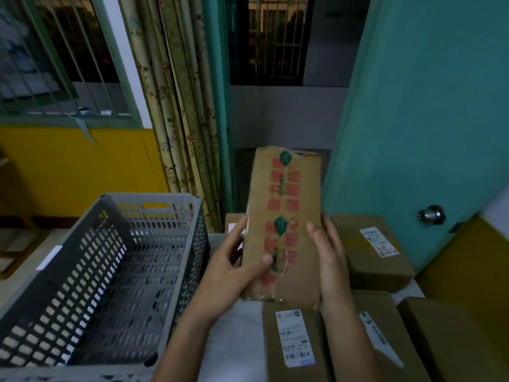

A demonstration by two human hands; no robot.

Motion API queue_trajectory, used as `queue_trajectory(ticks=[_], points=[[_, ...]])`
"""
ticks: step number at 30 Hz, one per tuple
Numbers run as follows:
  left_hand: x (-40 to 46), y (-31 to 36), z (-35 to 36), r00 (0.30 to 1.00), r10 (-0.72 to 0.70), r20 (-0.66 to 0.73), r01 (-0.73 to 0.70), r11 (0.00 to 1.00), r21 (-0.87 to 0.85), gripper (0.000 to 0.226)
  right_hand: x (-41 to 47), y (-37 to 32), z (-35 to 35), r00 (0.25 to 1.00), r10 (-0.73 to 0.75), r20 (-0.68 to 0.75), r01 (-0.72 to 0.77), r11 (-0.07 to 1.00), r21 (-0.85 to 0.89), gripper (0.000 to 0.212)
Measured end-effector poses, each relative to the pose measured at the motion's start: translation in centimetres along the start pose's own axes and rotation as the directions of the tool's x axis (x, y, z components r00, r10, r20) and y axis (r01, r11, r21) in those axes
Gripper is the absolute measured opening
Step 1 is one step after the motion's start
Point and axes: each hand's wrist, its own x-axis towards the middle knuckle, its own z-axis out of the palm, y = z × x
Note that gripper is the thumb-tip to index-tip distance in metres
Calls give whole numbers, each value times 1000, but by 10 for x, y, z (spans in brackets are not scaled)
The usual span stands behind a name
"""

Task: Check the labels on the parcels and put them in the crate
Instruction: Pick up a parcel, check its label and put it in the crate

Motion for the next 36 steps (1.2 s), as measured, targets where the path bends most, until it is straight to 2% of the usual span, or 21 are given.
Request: queue_trajectory(ticks=[2, 4, 7, 9, 11, 15, 18, 21, 24, 25, 27, 29, 30, 31, 33, 34, 36], points=[[-6, -8, 1, 997, 12, 80, -14, 1000, 16, 79, 4, -7, -2, 997, 35, -65, -33, 999, 42, 42], [-9, -7, 6, 997, 24, 79, -20, 999, -44, 72, 4, -8, -3, 996, 66, -53, -65, 998, 25, 40], [-3, -2, 9, 998, 46, -33, -50, 992, -118, 57, 0, -2, -8, 988, 56, 146, -53, 998, -28, 52], [0, -4, 5, 995, 54, -78, -66, 986, -153, 59, -5, 3, -10, 960, 56, 274, -42, 997, -58, 68], [1, -6, 2, 995, 46, -87, -59, 986, -159, 64, -10, 7, -9, 951, 41, 307, -22, 998, -66, 78], [2, -9, 7, 994, 12, -107, -25, 993, -115, 52, -13, 12, -4, 971, -45, 234, 65, 995, -76, 78], [2, -10, 4, 996, -39, -84, 27, 990, -139, 58, -15, 13, -1, 971, -102, 215, 127, 986, -110, 70], [3, -13, 0, 990, -90, -112, 59, 964, -259, 65, -13, 13, -1, 975, -143, 171, 172, 970, -172, 55], [5, -13, -5, 979, -158, -131, 89, 902, -421, 56, -5, 12, -10, 986, -155, 60, 165, 953, -254, 43], [6, -15, -10, 975, -178, -130, 96, 874, -476, 60, -3, 9, -12, 989, -148, 17, 146, 948, -284, 46], [5, -20, -19, 971, -211, -117, 116, 832, -543, 94, 1, 4, -18, 995, -84, -46, 63, 936, -347, 58], [4, -24, -24, 971, -220, -95, 126, 805, -580, 118, 0, 1, -20, 997, 70, -36, -78, 958, -277, 70], [4, -26, -25, 973, -217, -77, 132, 799, -587, 118, -1, 2, -20, 988, 154, 4, -150, 969, -199, 76], [3, -26, -23, 976, -209, -63, 135, 804, -579, 110, -3, 2, -21, 974, 225, 39, -219, 968, -119, 79], [4, -27, -17, 982, -154, -106, 88, 881, -464, 73, -4, 2, -19, 950, 305, 68, -305, 952, -15, 71], [5, -28, -16, 983, -101, -154, 42, 937, -346, 59, -5, 2, -18, 950, 306, 56, -307, 952, 8, 65], [8, -27, -17, 960, -5, -280, -31, 992, -124, 48, -3, 2, -20, 971, 239, -1, -239, 970, -36, 59]])
